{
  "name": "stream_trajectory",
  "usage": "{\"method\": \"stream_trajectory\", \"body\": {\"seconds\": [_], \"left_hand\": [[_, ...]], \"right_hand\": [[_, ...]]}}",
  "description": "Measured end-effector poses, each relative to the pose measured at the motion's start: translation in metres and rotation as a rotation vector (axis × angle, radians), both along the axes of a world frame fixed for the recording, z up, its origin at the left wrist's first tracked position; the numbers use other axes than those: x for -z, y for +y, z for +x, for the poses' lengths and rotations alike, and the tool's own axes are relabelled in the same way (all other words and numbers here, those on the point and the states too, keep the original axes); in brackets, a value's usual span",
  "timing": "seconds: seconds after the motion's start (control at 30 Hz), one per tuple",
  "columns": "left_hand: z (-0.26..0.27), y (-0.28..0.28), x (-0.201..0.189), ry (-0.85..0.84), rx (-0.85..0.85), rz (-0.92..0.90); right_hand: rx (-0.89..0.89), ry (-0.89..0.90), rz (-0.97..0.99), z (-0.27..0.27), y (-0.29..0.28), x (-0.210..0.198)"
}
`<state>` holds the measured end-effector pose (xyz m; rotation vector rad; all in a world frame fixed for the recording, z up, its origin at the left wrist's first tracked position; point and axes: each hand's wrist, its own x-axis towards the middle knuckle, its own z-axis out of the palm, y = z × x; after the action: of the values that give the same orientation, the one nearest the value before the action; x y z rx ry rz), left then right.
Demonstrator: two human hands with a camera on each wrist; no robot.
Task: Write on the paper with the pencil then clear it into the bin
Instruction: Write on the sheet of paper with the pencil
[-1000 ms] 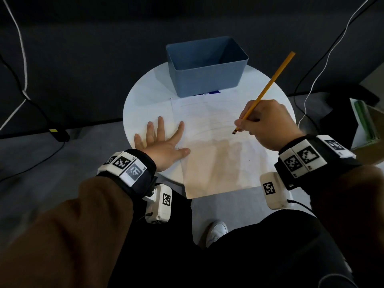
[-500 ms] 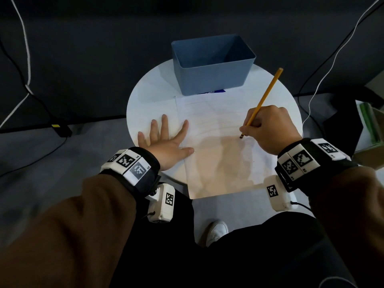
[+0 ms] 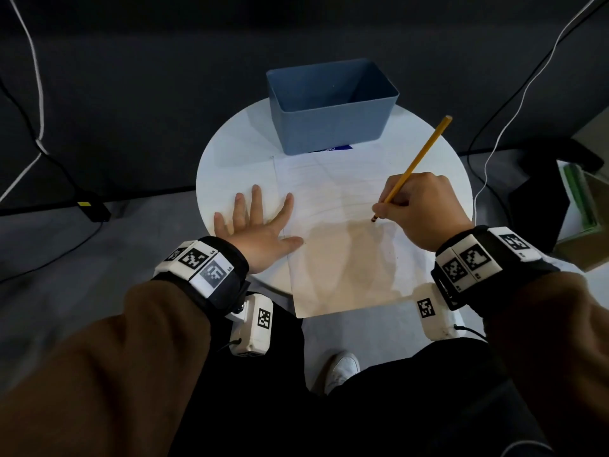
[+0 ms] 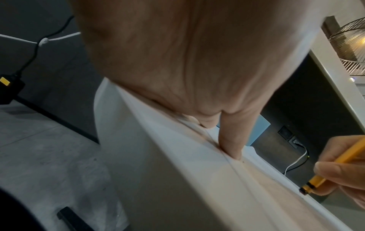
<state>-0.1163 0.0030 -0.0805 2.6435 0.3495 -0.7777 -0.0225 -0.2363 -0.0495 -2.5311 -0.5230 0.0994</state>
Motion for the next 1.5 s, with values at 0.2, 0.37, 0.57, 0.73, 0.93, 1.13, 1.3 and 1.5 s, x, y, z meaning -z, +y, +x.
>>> {"method": "stream_trajectory", "body": {"seconds": [0.2,0.37,0.57,0.73,0.93,1.13,1.3,1.5], "left_hand": [[0.000,0.001,0.000,-0.001,-0.005,-0.004],[0.001,0.001,0.002,-0.002,-0.001,-0.005],[0.000,0.002,0.002,-0.002,-0.005,-0.007],[0.000,0.001,0.001,0.000,-0.002,-0.004],[0.000,0.001,0.002,-0.002,-0.004,-0.016],[0.000,0.000,0.001,-0.005,-0.010,-0.005],[0.000,0.001,0.000,0.000,-0.004,-0.002],[0.000,0.001,0.001,0.002,-0.011,-0.008]], "right_hand": [[0.038,0.017,-0.024,0.001,0.000,0.003],[0.113,-0.019,-0.063,0.012,-0.013,0.003],[0.060,-0.019,0.018,-0.002,0.002,0.004],[0.096,0.002,0.001,0.001,-0.001,0.009],[0.189,-0.049,-0.031,0.011,-0.016,0.004],[0.103,-0.011,0.029,-0.001,0.002,0.010],[0.203,-0.044,0.007,0.005,-0.013,0.007],[0.180,-0.059,0.021,0.001,-0.013,0.003]]}}
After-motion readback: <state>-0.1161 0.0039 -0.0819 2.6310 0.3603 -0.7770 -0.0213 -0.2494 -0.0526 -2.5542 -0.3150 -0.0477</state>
